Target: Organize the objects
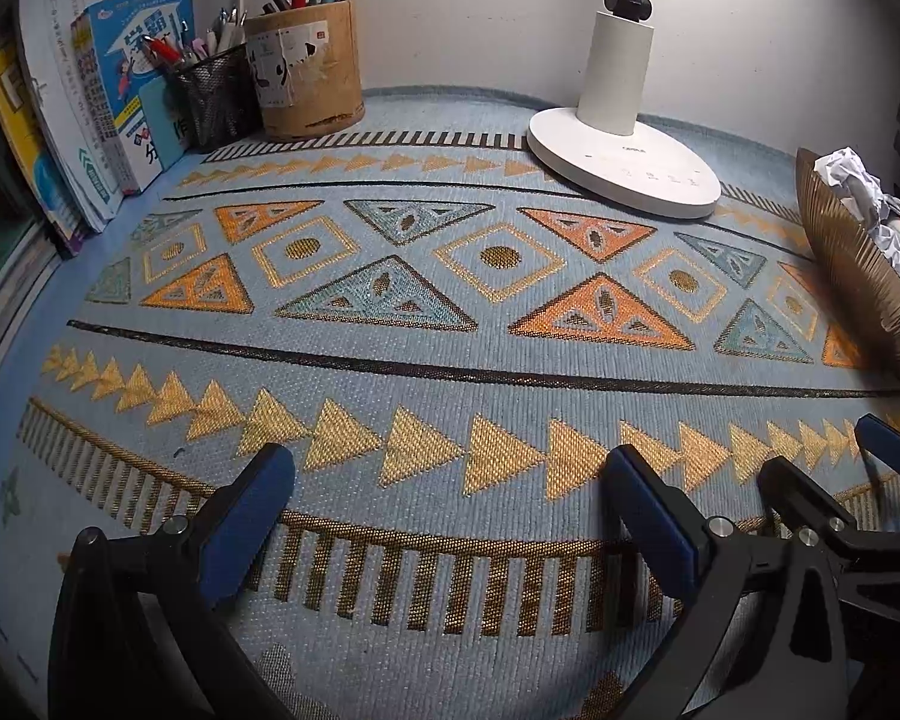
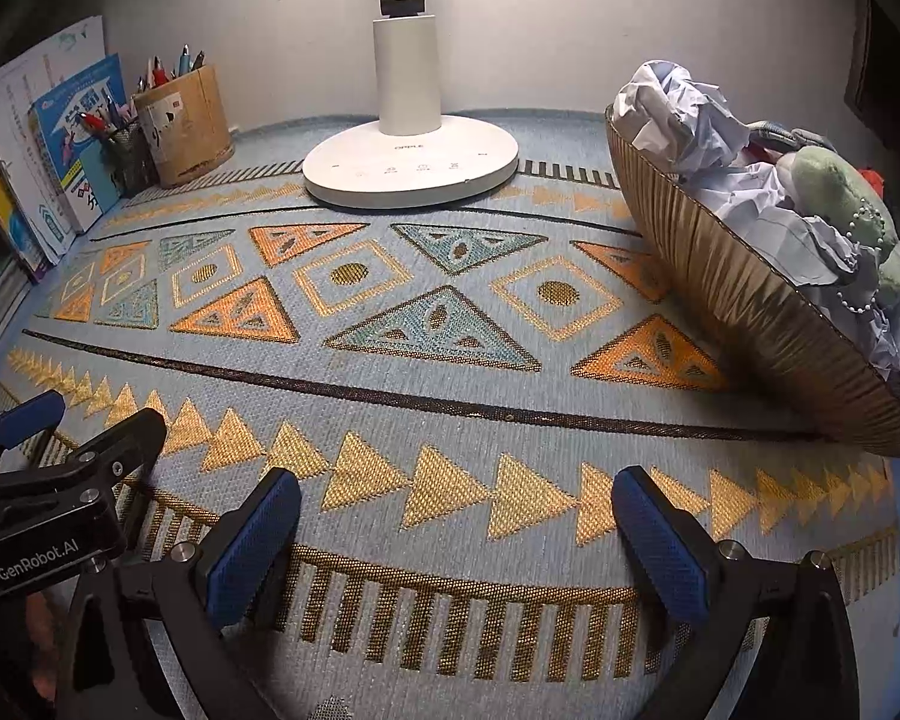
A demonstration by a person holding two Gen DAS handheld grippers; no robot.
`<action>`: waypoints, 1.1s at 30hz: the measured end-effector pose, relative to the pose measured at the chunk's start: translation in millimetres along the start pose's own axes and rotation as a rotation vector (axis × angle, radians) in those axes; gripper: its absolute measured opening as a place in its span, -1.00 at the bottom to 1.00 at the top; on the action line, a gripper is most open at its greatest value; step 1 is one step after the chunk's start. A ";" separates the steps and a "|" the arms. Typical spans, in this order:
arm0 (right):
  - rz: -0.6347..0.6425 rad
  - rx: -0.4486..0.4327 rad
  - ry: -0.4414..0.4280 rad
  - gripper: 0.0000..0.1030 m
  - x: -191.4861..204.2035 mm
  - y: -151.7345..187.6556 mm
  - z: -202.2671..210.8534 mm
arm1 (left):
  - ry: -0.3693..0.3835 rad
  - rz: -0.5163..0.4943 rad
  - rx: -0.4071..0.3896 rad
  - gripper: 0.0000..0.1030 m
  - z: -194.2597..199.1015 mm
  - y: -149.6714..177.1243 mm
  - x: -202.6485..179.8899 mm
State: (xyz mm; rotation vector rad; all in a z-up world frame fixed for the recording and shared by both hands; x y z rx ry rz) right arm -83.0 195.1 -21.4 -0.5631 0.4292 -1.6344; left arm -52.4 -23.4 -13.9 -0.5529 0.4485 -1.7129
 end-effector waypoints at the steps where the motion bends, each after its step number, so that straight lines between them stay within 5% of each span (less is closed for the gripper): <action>1: 0.000 0.000 0.000 1.00 0.0 0.0 0.0 | 0.000 0.000 0.000 1.00 0.0 -0.3 -0.2; 33: 0.000 0.000 0.000 1.00 0.4 0.7 -1.0 | 0.002 -0.003 -0.002 1.00 -0.8 1.8 0.1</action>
Point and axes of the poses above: each gripper's, at about its wrist camera, not at the fingertips, and z roughly against the way its jaws point, x to its left, y to its underside, the point moved 1 cm from there along -z, roughly the way its jaws point, and after that the axes turned 12 degrees about -z, right-handed, at the moved point
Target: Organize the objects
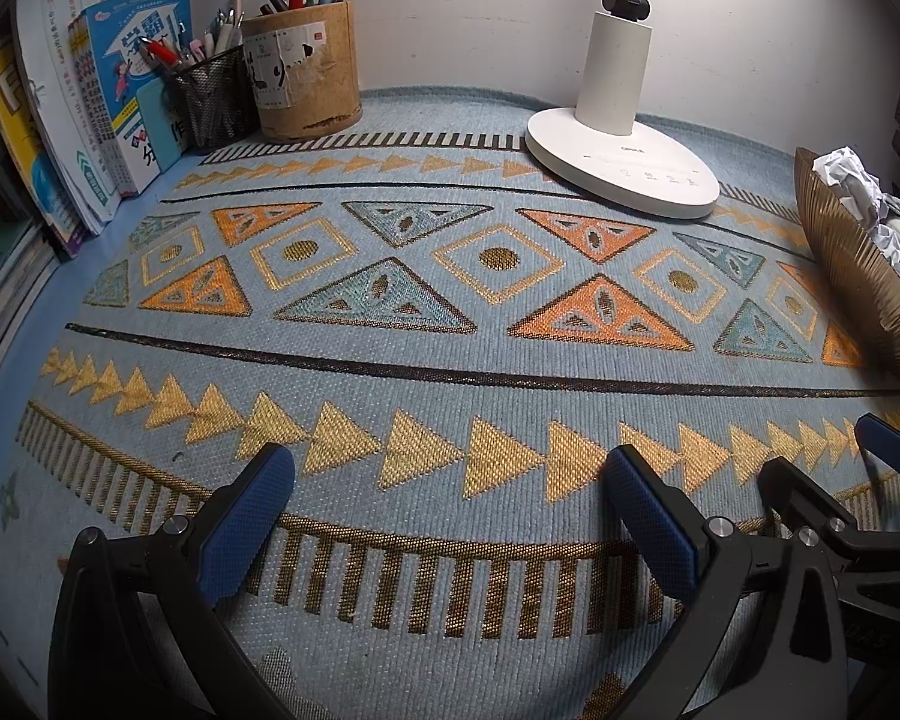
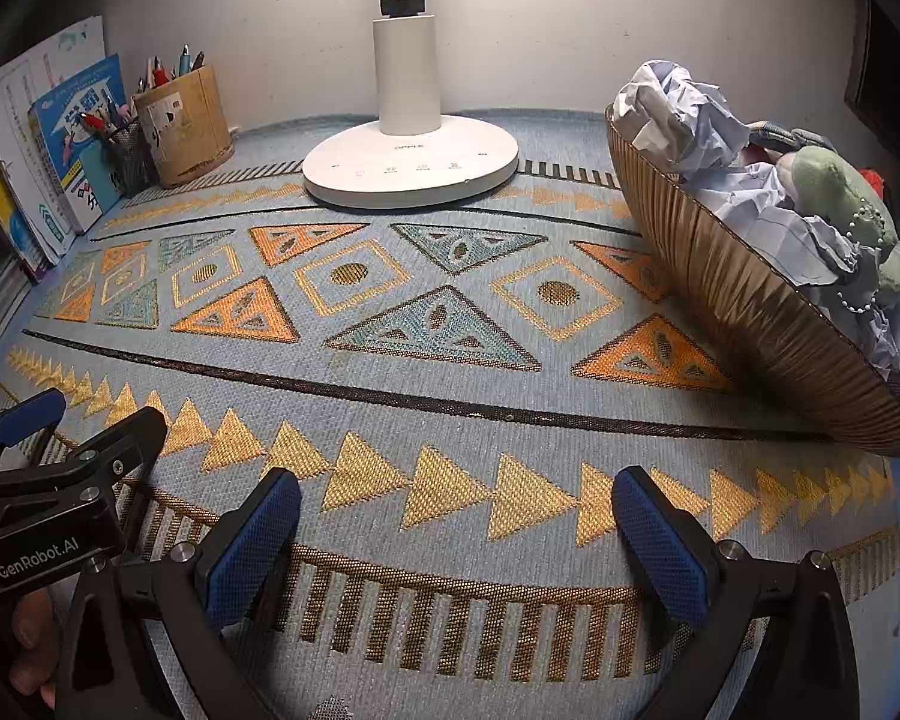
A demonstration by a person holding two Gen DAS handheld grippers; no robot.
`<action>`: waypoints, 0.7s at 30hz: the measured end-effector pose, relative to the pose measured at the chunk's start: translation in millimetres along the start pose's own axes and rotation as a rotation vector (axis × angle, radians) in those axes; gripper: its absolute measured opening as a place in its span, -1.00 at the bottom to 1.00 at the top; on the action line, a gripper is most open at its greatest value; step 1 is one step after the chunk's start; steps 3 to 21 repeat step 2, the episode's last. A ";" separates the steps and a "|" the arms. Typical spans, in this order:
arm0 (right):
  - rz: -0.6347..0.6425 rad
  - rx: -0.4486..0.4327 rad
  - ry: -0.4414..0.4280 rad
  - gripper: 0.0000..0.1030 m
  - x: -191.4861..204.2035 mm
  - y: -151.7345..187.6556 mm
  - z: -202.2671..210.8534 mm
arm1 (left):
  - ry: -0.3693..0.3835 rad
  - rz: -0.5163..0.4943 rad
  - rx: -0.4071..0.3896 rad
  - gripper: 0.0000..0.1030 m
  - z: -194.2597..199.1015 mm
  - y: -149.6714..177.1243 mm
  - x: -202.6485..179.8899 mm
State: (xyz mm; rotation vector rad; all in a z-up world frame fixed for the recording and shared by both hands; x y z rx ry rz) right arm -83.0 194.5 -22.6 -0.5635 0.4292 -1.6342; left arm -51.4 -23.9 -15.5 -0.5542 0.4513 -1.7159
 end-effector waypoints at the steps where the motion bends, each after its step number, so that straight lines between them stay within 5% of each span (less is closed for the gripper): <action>1: 0.000 0.000 0.000 1.00 0.0 0.0 0.0 | 0.000 0.000 0.000 1.00 0.0 -0.2 -0.1; 21: 0.000 0.000 0.000 1.00 0.1 0.0 -0.2 | 0.000 0.000 0.000 1.00 0.0 -0.4 -0.2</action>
Point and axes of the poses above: each gripper's, at about its wrist camera, not at the fingertips, and z roughly against the way its jaws point, x to its left, y to its underside, the point moved 1 cm from there along -z, roughly the way its jaws point, and after that the axes turned 12 degrees about -z, right-handed, at the moved point
